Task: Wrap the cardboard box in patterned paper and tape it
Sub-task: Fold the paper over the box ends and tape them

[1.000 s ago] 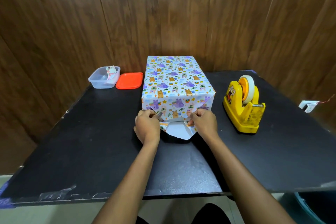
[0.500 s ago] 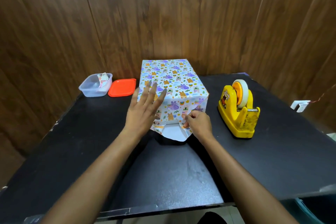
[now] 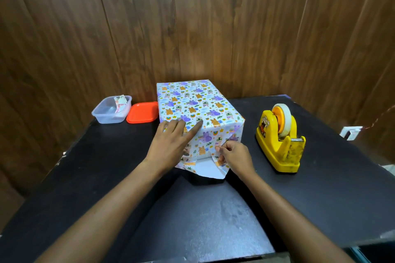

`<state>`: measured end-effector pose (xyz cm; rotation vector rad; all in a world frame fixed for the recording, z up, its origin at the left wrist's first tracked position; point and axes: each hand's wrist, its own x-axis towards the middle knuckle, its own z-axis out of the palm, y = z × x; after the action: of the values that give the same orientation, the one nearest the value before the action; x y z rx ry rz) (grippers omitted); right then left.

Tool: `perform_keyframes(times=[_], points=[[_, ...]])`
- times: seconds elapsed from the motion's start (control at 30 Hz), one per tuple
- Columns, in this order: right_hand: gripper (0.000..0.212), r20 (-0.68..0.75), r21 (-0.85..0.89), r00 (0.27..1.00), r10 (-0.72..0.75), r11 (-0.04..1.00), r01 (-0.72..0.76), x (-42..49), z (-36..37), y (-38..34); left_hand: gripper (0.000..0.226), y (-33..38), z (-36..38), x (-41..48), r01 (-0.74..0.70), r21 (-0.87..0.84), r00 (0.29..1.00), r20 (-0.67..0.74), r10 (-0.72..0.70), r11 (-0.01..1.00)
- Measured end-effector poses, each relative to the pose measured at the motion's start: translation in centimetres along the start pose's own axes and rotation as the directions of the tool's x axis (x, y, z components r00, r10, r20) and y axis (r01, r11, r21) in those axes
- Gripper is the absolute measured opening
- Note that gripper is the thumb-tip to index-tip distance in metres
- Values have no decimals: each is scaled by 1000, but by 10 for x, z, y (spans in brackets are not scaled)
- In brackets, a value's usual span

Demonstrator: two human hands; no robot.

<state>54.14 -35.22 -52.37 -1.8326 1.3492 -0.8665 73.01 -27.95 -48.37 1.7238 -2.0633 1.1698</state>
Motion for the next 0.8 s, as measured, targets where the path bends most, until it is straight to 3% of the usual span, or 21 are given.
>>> perform_keyframes(times=[0.1, 0.2, 0.57, 0.67, 0.73, 0.8], points=[[35, -32, -266, 998, -58, 963, 47, -3, -2, -5, 114, 0, 1, 0, 20, 10, 1000, 15, -20, 1000], [44, -76, -412, 995, -70, 911, 33, 0, -6, -7, 110, 3, 3, 0, 41, 21, 999, 27, -42, 999], [43, 9, -192, 967, 256, 949, -249, 16, -18, -14, 99, 9, 4, 4, 82, -37, 992, 104, -77, 996], [41, 43, -158, 962, 269, 953, -259, 18, -19, -15, 100, 11, 2, 7, 79, -49, 987, 145, -71, 996], [29, 92, -167, 967, 236, 961, -218, 14, -22, -15, 99, 13, 0, 7, 76, -36, 982, 177, -68, 996], [30, 97, -185, 977, 187, 968, -167, 8, -31, -21, 94, 13, -2, 8, 82, -22, 977, 199, -76, 996]])
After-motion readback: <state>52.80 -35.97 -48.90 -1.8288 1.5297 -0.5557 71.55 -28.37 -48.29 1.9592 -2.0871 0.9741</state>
